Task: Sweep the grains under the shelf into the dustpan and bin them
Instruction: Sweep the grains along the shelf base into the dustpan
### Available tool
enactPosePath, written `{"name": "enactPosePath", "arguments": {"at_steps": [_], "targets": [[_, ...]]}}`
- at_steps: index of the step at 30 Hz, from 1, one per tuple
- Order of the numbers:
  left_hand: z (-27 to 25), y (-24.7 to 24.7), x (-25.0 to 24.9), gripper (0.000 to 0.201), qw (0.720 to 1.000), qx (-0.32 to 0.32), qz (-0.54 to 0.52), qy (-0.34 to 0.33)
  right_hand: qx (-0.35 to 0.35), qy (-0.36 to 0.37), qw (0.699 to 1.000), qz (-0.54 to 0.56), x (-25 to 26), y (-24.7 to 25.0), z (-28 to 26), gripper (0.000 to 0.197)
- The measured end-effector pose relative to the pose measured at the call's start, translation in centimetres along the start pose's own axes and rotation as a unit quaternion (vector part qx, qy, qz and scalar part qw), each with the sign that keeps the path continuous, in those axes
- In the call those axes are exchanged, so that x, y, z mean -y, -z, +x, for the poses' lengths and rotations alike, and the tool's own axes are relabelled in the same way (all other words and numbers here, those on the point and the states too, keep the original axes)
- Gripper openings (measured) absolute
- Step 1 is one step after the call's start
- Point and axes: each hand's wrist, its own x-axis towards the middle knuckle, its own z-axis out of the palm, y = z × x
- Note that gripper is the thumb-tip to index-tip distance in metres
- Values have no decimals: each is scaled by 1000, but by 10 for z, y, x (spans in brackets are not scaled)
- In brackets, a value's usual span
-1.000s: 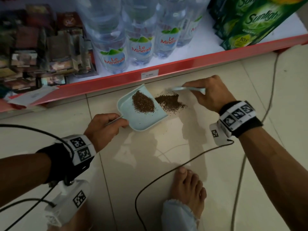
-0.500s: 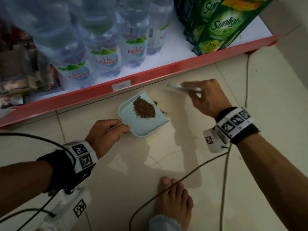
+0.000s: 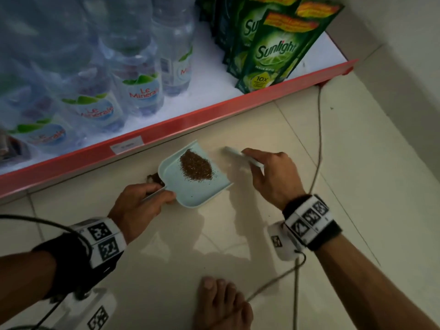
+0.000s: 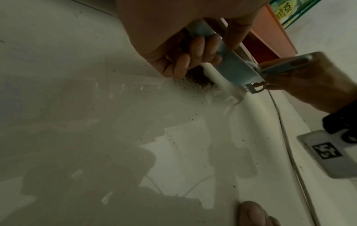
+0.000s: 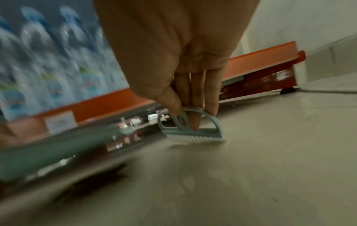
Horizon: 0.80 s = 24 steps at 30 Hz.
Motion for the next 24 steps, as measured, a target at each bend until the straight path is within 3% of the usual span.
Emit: {"name": "enactPosePath", "arguments": {"at_steps": [2, 5, 8, 10, 13, 16, 18, 20, 22, 24], "targets": [[7, -9, 1, 30, 1000, 8, -22, 5, -55, -15, 998, 22, -8, 11, 3, 37], [16, -27, -3, 30, 1000, 17, -21, -4, -128, -106, 985, -38, -54, 30, 44, 31], [23, -41, -10, 28, 1000, 22, -13, -12, -99, -215, 964, -120, -107, 46, 97, 30], [24, -47, -16, 25, 999, 25, -15, -18, -59, -248, 958, -132, -121, 49, 116, 30], [23, -49, -23, 30, 999, 29, -12, -15, -18, -200, 970, -133, -101, 36, 120, 33], [21, -46, -27, 39, 1000, 21, -2, -17, 37, -67, 991, -106, -51, 11, 97, 44], [21, -41, -25, 36, 1000, 9, 4, -18, 76, 22, 994, -78, -21, 2, 73, 40], [19, -37, -23, 30, 1000, 3, 9, -15, 69, 70, 994, -40, -11, 7, 54, 34], [18, -33, -19, 27, 1000, 2, 16, -7, 17, 53, 998, -4, -26, 19, 53, 32], [15, -28, -18, 24, 1000, 0, 25, -2, -37, -27, 998, -31, -59, 31, 65, 34]]}}
